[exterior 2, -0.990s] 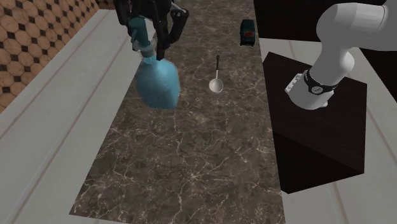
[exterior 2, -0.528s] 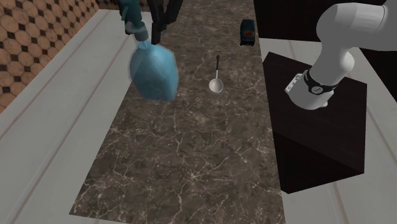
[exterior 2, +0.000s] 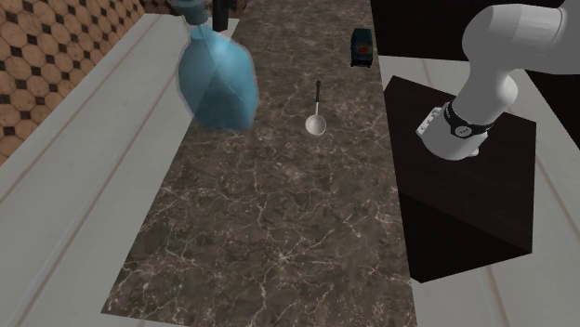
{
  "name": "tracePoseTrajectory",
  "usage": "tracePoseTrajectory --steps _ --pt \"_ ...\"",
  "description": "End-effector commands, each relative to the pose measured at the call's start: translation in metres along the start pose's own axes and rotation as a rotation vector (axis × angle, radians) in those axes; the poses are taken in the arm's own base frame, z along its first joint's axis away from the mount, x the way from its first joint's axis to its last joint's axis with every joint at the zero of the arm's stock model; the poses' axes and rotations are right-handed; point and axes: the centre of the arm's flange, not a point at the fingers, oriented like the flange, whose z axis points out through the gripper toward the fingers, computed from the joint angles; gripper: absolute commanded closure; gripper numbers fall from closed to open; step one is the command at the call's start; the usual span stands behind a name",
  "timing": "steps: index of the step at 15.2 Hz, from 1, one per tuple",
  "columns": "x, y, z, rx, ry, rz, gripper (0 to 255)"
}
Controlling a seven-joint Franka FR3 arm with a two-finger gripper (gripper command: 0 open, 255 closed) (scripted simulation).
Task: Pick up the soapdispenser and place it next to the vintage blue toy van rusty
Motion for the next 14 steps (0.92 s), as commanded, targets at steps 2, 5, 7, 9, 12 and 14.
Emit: tracePoseTrajectory --steps 2,5,7,9,12,14 --pt "0.005 0.002 -0.015 0.000 0.000 0.000 255" --pt "0.010 0.004 -0.030 0.000 0.000 0.000 255" --pt "0.013 0.006 -0.040 0.000 0.000 0.000 255" --pt "0.015 0.007 -0.047 0.000 0.000 0.000 255" --pt "-0.024 0.005 -0.052 0.000 0.000 0.000 255" --pt "-0.050 0.004 -0.055 0.000 0.000 0.000 255"
